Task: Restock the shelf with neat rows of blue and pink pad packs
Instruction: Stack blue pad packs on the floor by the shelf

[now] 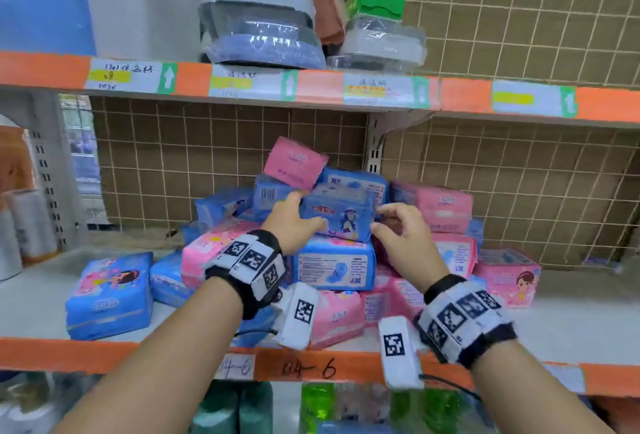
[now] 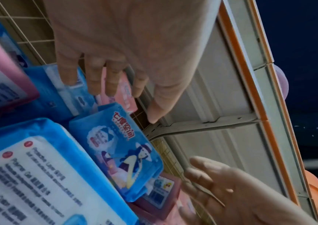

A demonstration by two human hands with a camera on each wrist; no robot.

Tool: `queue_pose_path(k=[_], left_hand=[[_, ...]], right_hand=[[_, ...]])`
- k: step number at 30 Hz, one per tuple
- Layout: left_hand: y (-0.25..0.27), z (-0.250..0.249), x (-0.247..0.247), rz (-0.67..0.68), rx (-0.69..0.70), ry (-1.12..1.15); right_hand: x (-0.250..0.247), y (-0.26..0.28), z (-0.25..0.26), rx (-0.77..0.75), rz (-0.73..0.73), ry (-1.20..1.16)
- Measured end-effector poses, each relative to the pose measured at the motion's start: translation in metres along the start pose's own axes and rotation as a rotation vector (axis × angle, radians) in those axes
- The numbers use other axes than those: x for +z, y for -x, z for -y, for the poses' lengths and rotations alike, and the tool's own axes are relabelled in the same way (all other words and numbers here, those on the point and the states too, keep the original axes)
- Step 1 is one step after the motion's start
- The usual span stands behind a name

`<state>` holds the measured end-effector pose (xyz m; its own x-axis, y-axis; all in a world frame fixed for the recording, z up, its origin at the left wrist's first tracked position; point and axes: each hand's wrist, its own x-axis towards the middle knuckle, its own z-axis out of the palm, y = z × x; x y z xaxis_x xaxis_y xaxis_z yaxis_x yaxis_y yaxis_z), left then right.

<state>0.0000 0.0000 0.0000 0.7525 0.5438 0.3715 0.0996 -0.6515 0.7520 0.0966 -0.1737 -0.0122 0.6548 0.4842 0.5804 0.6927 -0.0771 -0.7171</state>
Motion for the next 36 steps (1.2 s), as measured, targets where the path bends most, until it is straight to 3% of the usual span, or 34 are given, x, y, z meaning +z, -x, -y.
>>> queue_pose_path(k=[3, 7, 10, 18, 20, 24, 27, 29, 33, 36], left_hand=[[-0.019, 0.01, 0.004, 0.051, 0.011, -0.023], [-0.032, 0.022, 0.019, 0.126, -0.1, 0.031], [-0.032, 0.025, 0.025, 0.076, -0.03, 0.061], [-0.009, -0.002, 0.003, 0.029, 0.196, 0.388], [0.002, -0.006, -0.003, 0.028, 0.286, 0.339], [0.02, -0.01, -0.008, 0.064, 0.331, 0.18], [0.028, -0.008, -0.007, -0.093, 0.321, 0.089], [0.03, -0.004, -0.013, -0.177, 0.308, 0.068], [0.033, 0.003, -0.031, -0.169, 0.345, 0.253], [0.037, 0.014, -0.041, -0.239, 0.288, 0.274]], right_hand=[[0.018, -0.017, -0.006, 0.106, 0.014, 0.077], [0.039, -0.027, -0.016, 0.215, -0.016, -0.057], [0.049, -0.03, -0.019, 0.24, 0.003, -0.168], [0.027, -0.02, -0.003, 0.029, -0.105, -0.294], [0.013, -0.019, 0.008, -0.012, -0.116, -0.329], [-0.001, -0.016, 0.025, -0.012, -0.168, -0.352], [0.002, -0.014, 0.035, -0.018, -0.184, -0.36], [0.01, -0.014, 0.04, 0.0, -0.145, -0.385], [0.03, -0.015, 0.045, 0.033, 0.01, -0.429], [0.043, -0.013, 0.05, -0.02, 0.146, -0.441]])
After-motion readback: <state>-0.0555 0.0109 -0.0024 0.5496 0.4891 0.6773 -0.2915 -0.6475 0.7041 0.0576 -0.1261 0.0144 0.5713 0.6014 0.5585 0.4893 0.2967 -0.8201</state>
